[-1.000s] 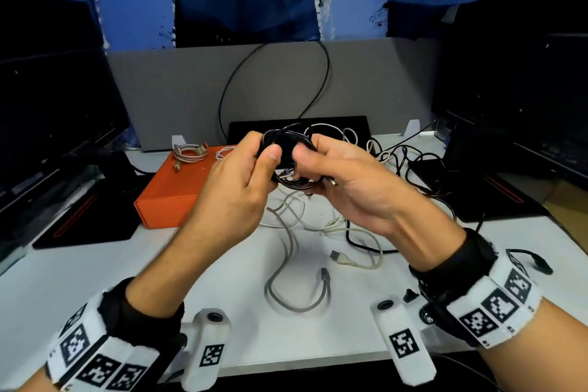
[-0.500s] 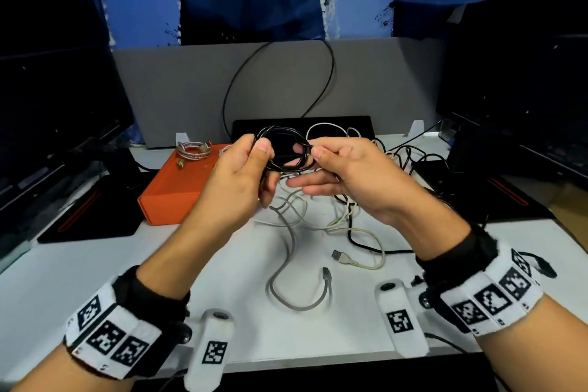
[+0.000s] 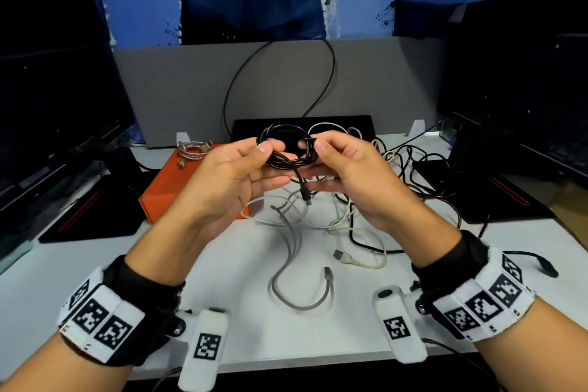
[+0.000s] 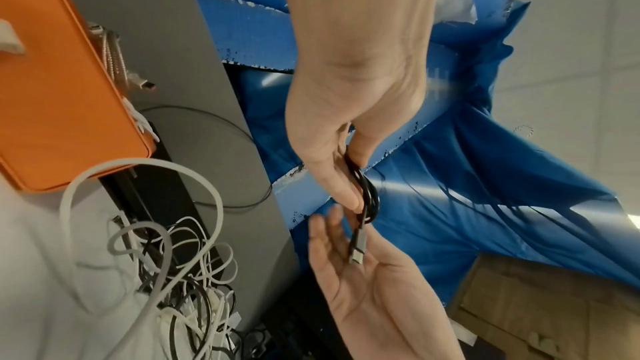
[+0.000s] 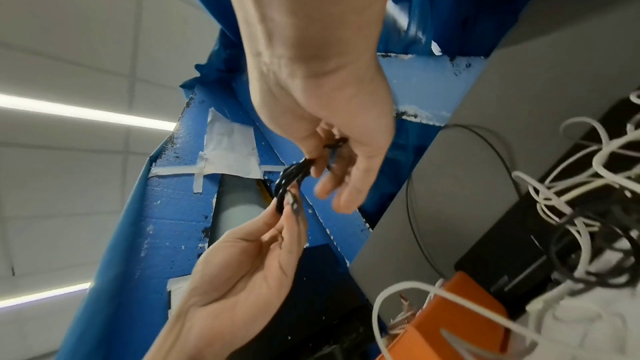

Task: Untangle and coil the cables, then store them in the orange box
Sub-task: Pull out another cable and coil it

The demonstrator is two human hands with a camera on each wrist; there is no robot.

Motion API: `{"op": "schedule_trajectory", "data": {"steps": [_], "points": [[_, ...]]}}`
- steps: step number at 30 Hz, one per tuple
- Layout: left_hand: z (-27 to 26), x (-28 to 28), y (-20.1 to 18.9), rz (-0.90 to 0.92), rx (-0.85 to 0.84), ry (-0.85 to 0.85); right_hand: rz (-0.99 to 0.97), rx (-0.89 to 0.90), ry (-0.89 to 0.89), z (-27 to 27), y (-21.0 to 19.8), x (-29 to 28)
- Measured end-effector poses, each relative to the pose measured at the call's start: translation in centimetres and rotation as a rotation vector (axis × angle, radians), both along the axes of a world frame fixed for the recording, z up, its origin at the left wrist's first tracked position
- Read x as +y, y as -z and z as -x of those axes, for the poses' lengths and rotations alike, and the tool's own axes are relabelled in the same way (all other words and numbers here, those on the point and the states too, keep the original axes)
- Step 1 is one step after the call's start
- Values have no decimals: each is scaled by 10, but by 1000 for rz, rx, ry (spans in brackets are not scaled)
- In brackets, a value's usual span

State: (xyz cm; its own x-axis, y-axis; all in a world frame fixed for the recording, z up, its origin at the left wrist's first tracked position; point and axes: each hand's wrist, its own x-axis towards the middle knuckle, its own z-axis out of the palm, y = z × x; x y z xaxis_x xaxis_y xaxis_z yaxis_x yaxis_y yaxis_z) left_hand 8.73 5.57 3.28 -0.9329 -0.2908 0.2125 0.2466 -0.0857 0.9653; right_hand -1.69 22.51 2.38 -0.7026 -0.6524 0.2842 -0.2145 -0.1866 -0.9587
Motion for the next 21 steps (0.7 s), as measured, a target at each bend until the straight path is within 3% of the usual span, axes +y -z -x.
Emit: {"op": "schedule_trajectory", "data": {"steps": [4,8,12,18,21], "points": [[1,0,0,2,-11,-23,29,-291,-161,-6,-2,1],[-1,-3,-2,189,-20,-109,29,-212,-63,-3,-1,1],[-3,-3,-3,233,-2,-104,-24,-92,-8,0,3,-2],[2,-14,3,169,-35,-109,35,-439,-159,1,0,-1],[5,-14,5,166,-68,-116,16,-460,-154,1,4,-2]]}}
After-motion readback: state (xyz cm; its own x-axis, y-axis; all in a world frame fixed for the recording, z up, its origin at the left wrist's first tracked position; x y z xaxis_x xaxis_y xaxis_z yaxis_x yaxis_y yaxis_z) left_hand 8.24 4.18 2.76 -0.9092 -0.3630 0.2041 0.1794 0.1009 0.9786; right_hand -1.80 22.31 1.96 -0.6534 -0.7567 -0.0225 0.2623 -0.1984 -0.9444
